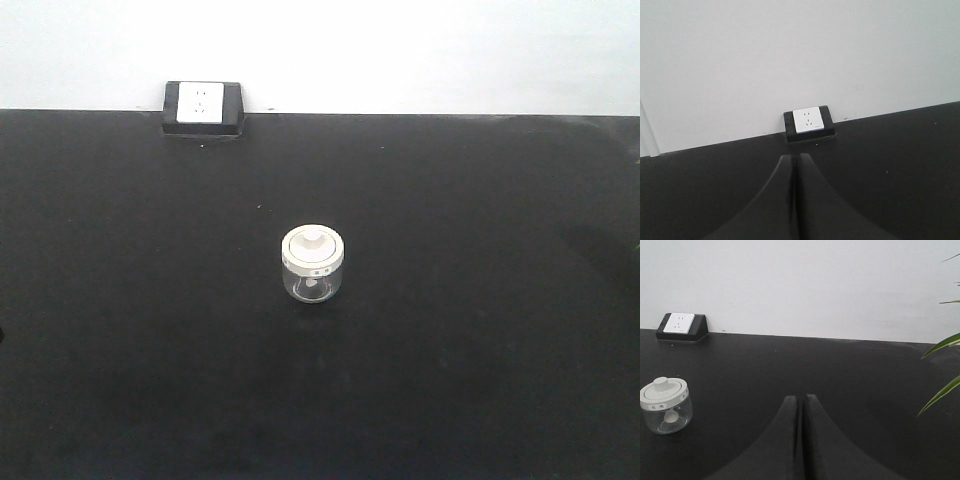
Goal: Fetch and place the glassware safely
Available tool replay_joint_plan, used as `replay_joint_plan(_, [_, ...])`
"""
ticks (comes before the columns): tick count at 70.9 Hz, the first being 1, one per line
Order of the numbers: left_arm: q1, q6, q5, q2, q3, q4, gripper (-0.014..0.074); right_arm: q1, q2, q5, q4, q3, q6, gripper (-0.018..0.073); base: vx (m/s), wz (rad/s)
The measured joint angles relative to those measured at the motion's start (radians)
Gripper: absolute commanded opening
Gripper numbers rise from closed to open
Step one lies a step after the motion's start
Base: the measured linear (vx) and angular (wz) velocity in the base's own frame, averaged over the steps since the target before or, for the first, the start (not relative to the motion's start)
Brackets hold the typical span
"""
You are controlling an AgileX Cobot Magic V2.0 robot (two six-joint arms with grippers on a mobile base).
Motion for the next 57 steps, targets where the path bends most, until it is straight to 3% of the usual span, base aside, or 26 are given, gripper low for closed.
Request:
replay_joint_plan(36, [0.0, 0.0, 0.002, -0.009, 0.013, 0.0, -0.0007, 0.0, 0.0, 0.009, 0.0, 0.0, 0.0, -0.0003, 0.0, 0.0])
replay_joint_plan(57, [0.0, 0.0, 0.088, -0.179, 0.103, 0.0, -0.0007, 0.0, 0.0, 0.009, 0.0, 0.0, 0.0, -0.0003, 0.0, 0.0])
